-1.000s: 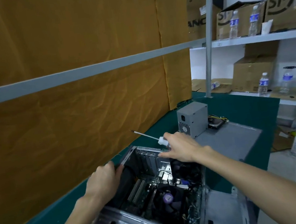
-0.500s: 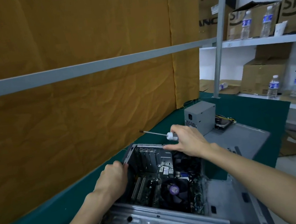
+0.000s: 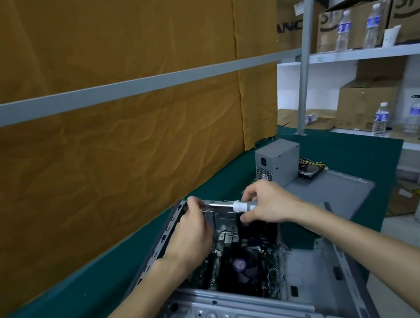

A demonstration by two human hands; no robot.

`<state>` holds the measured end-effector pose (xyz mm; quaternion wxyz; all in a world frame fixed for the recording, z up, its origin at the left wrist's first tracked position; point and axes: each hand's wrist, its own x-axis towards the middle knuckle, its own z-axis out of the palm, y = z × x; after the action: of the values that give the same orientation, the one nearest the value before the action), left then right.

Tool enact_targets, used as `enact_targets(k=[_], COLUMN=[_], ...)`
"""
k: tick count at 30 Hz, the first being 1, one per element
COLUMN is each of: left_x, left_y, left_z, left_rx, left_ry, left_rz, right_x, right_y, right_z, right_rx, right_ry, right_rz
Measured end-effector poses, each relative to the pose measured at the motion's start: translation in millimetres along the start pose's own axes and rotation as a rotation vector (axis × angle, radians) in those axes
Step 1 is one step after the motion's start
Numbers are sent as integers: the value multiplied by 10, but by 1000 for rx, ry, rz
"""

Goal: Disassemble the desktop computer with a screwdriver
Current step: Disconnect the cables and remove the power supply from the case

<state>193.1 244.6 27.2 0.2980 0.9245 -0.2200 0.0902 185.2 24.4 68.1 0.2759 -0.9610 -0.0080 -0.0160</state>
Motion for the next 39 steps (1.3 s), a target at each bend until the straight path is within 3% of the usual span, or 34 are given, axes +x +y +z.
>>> enact_targets(k=[2,6,9,14,19,25,39], left_x=[40,168,161,151,161,186,170], left_y=[-43,-157,-238,-302,-264,-305,-292], left_z=[93,170,208,206,255,312,278], left_rx=[-88,35,112,166,341,423,390], left_ry=[-142,-484,-608,-733,-940,-1018,-1007], left_rz=[-74,-115,-123,-156,-153,-195,-198], right_x=[-3,-4,18,110,223,325,342], right_y=[34,19,-1,-86,-198,-305,-373], right_z=[-48,-92,-73,-14,140,353,471], right_rx=[75,171,164,202,-4,-178,-266], right_ry=[11,-75,-116,14,105,85,53], right_rz=[-2,-60,-132,-200,-224,-241,-252])
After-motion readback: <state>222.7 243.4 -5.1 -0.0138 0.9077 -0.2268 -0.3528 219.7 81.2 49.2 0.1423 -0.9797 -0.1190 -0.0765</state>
